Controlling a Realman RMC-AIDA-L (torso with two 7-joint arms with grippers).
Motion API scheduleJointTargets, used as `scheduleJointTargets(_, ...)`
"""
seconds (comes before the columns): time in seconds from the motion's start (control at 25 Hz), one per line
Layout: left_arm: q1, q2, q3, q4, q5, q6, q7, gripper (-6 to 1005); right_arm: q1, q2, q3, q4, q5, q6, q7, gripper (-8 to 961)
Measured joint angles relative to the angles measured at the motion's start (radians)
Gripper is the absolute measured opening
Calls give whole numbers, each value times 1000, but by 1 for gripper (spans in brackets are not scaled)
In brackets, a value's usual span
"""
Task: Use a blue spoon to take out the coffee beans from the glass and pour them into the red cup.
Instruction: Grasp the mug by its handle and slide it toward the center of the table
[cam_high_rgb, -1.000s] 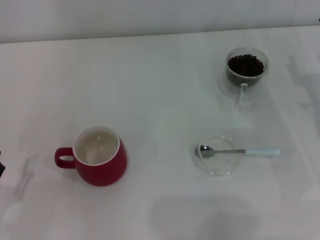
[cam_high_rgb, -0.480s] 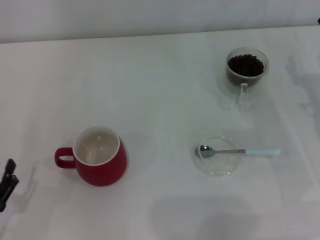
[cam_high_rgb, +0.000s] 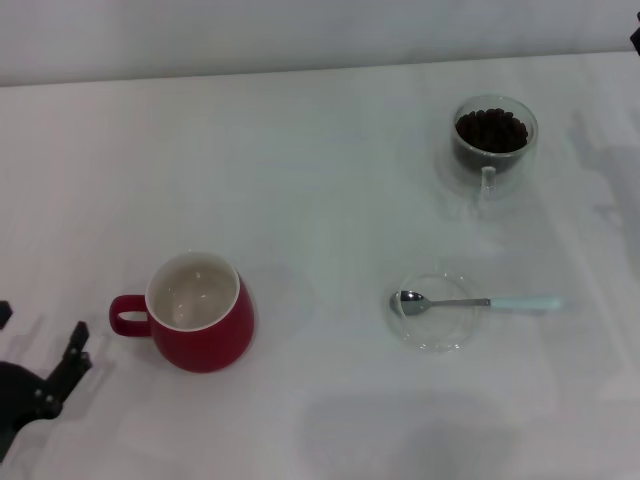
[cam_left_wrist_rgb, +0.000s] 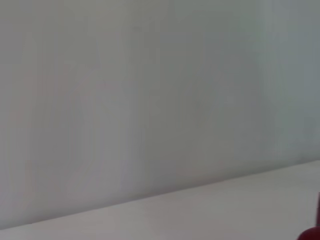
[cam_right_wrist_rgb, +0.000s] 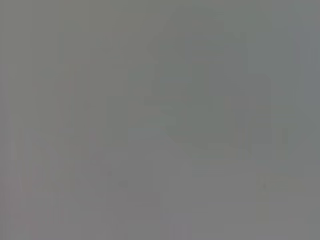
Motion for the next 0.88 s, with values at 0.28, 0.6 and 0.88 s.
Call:
scheduleJointTargets(0.28,-17,1,0,-3,52,-5,0,872,2,0,4,-1,0,1,0,874)
scheduleJointTargets(0.6,-21,1,0,-5,64,-10,-2,873,13,0,4,-3,3,8,0,874)
scheduleJointTargets(0.88,-56,0,-2,-1,60,-71,-1,873,22,0,4,-4,3,8,0,874)
